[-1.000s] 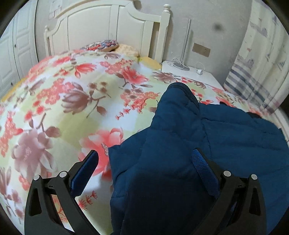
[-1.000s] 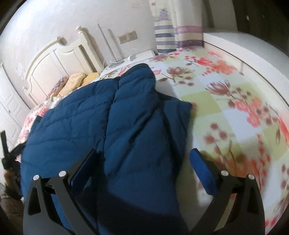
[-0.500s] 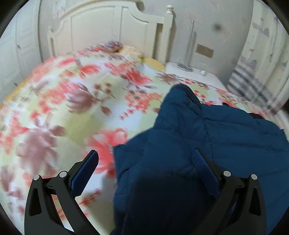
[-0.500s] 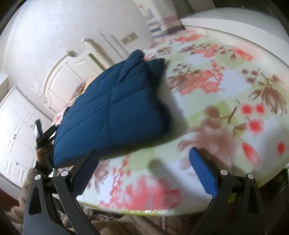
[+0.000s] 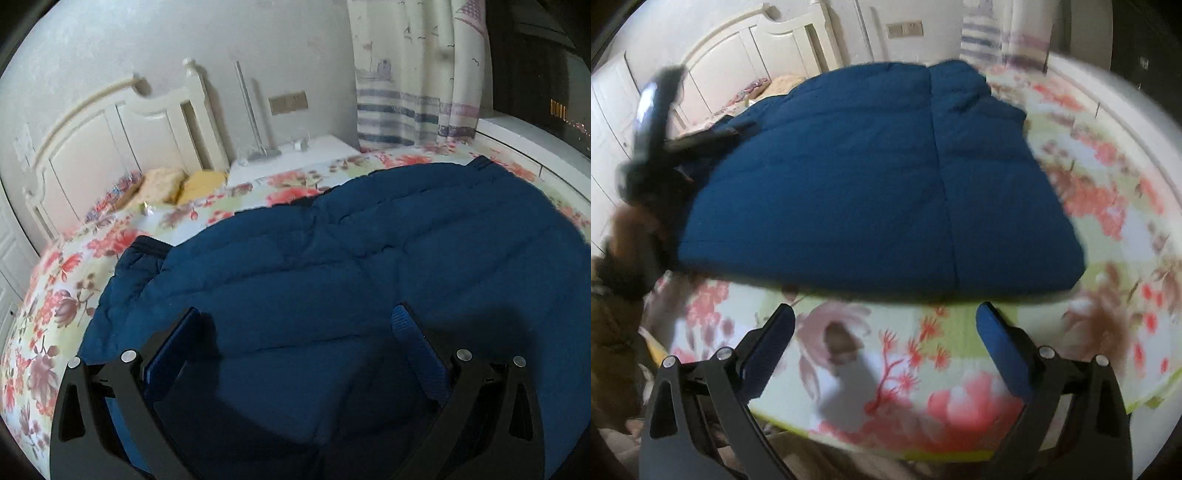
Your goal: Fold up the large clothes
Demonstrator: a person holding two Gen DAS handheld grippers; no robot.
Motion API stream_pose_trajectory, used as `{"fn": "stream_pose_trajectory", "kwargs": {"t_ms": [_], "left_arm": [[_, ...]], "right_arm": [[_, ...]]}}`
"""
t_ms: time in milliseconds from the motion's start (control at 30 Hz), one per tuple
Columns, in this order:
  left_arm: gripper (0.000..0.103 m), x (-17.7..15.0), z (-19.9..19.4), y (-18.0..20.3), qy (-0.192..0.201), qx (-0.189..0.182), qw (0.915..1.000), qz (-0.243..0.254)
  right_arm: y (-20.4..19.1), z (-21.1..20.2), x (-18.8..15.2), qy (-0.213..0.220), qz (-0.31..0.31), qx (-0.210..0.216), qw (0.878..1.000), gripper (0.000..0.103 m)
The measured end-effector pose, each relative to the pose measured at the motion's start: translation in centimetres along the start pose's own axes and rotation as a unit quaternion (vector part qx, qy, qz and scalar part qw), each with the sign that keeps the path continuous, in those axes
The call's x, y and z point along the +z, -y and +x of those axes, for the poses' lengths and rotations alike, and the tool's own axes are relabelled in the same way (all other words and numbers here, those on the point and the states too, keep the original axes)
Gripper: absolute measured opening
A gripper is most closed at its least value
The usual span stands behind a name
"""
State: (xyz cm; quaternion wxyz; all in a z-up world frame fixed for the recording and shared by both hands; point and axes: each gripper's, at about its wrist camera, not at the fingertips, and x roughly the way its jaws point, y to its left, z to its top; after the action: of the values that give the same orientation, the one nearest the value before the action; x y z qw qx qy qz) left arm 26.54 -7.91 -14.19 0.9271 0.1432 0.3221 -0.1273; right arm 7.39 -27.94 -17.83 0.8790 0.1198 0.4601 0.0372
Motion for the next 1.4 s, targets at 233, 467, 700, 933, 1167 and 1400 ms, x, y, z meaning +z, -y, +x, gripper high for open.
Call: {"fn": "stream_pose_trajectory", "kwargs": {"t_ms": [233, 467, 700, 933, 1167, 1400], "left_arm": [[0.099, -0.4, 0.7, -0.8, -0.013, -0.033, 0.9991, -0.024], [0.099, -0.5, 1.0, -1.2, -0.023, -0.043, 0.9984, -0.030], [0.099, -0.5, 1.2, -1.2, -0.027, -0.045, 0.9981, -0.030], [0.099, -0.5, 1.8, -1.9, -0.038, -0.065, 0.9961, -0.046], [0.099, -0.5, 2.1, -1.9, -0.041, -0.048, 0.9965, -0.056], [0.099, -0.8, -2.1, -0.4, -0.020, -0.056, 0.9975, -0.038]], "right_arm": [[3.0, 0.0, 1.3, 0.063, 0.108, 0.027, 0.992, 0.101], [2.9, 1.4, 3.2, 0.076, 0.140, 0.079, 0.984, 0.101], [4.5, 2.2, 4.2, 0.110, 0.213, 0.105, 0.965, 0.093], [2.3, 3.7, 6.6, 0.098, 0.184, 0.129, 0.970, 0.085], [2.7, 4.5, 8.1, 0.151, 0.200, 0.137, 0.958, 0.044], [3.5, -0.4, 5.2, 0.210, 0.183, 0.151, 0.948, 0.032]]}}
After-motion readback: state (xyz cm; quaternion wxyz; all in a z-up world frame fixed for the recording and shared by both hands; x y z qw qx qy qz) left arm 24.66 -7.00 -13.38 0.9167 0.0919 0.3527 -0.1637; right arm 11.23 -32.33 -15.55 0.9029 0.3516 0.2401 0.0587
